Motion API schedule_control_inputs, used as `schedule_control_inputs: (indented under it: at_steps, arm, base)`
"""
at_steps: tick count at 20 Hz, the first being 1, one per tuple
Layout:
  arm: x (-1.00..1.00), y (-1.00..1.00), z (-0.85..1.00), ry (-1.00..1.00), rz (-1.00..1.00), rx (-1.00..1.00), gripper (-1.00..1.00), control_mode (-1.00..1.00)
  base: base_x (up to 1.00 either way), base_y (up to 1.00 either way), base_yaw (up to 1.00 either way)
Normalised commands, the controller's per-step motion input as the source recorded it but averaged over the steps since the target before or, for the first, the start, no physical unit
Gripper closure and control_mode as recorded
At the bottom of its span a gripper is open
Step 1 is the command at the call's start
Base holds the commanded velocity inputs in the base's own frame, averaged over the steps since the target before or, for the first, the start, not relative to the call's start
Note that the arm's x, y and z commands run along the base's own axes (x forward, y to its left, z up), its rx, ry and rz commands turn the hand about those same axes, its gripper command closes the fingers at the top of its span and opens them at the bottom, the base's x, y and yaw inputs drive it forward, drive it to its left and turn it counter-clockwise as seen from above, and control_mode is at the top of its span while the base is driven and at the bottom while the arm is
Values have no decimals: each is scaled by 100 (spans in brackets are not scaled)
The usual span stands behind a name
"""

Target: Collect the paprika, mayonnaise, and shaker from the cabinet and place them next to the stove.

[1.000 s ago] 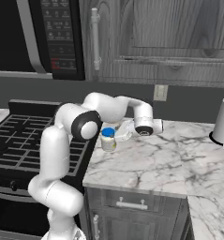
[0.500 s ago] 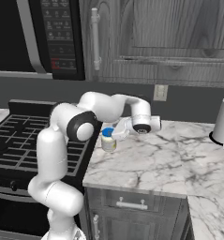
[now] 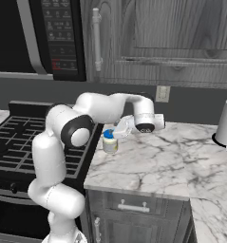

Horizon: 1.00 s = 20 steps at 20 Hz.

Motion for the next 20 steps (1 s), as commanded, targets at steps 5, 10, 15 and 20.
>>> schedule_control_inputs:
  at_steps: [5, 10, 15, 20]
  arm:
    - [-59, 0, 15, 0, 0, 0, -100, -100]
    - [-65, 0, 27, 0, 0, 0, -100, -100]
    - [-76, 1, 41, -2, 0, 0, -100, -100]
    - [-72, 8, 41, 0, 0, 0, -100, -100]
  base:
    - [0, 0, 0]
    - [0, 0, 0]
    - [0, 0, 0]
    - [0, 0, 0]
